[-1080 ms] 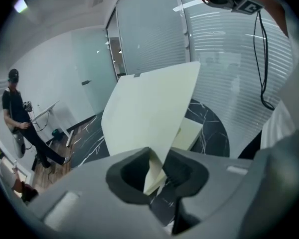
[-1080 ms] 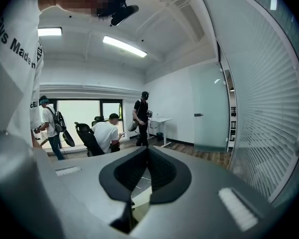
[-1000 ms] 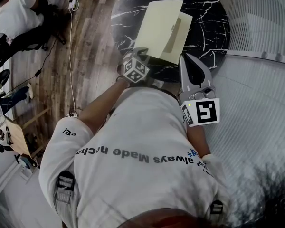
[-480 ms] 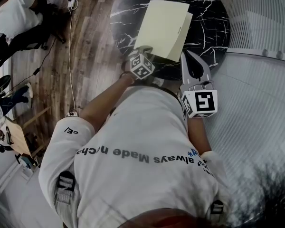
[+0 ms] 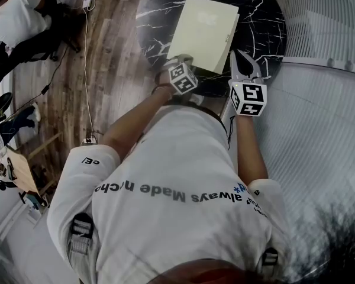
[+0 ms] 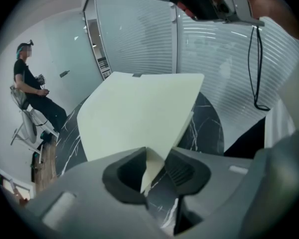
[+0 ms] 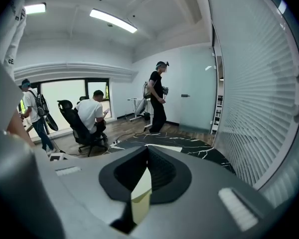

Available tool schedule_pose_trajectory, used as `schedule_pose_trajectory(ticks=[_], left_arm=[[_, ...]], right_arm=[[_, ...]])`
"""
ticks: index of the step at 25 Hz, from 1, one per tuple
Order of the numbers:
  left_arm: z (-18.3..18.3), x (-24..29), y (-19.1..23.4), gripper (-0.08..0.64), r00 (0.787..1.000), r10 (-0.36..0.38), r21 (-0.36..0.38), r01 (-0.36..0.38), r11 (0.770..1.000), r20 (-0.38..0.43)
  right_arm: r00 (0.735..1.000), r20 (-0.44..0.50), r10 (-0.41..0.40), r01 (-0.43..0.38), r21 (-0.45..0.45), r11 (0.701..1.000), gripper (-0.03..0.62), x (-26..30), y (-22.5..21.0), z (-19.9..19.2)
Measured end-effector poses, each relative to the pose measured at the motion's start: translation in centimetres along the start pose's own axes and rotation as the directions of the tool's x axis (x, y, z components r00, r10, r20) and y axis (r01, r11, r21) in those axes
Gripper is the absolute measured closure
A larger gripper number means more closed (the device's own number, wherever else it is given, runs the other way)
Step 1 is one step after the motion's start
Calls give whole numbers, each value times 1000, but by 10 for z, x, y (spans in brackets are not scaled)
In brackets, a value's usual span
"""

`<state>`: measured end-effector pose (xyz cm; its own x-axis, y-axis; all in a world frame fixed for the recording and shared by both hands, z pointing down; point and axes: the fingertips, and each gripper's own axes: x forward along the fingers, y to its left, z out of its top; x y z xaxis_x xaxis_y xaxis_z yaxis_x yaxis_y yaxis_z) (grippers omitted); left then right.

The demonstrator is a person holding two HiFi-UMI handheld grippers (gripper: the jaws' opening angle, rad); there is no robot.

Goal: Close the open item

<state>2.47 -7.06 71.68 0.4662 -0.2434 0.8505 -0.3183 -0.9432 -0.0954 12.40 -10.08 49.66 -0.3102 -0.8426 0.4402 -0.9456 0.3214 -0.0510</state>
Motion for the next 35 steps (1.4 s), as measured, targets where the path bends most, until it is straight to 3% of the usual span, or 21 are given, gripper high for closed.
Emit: schedule_pose_trajectory(ticks=[9, 17, 35], left_arm=[[-3, 10, -5, 440, 998, -24, 19, 25, 1000, -52], [-3, 18, -9, 434, 995, -42, 36, 45, 998, -86], [-4, 28, -15, 419, 984, -65, 95, 81, 992, -164]], right_arm=[[989, -145, -39, 44, 35, 998, 591, 66, -47, -67], [959, -281, -45, 60, 44, 997, 591, 108, -67, -119], [915, -404, -13, 36, 50, 998, 591, 141, -81, -176]])
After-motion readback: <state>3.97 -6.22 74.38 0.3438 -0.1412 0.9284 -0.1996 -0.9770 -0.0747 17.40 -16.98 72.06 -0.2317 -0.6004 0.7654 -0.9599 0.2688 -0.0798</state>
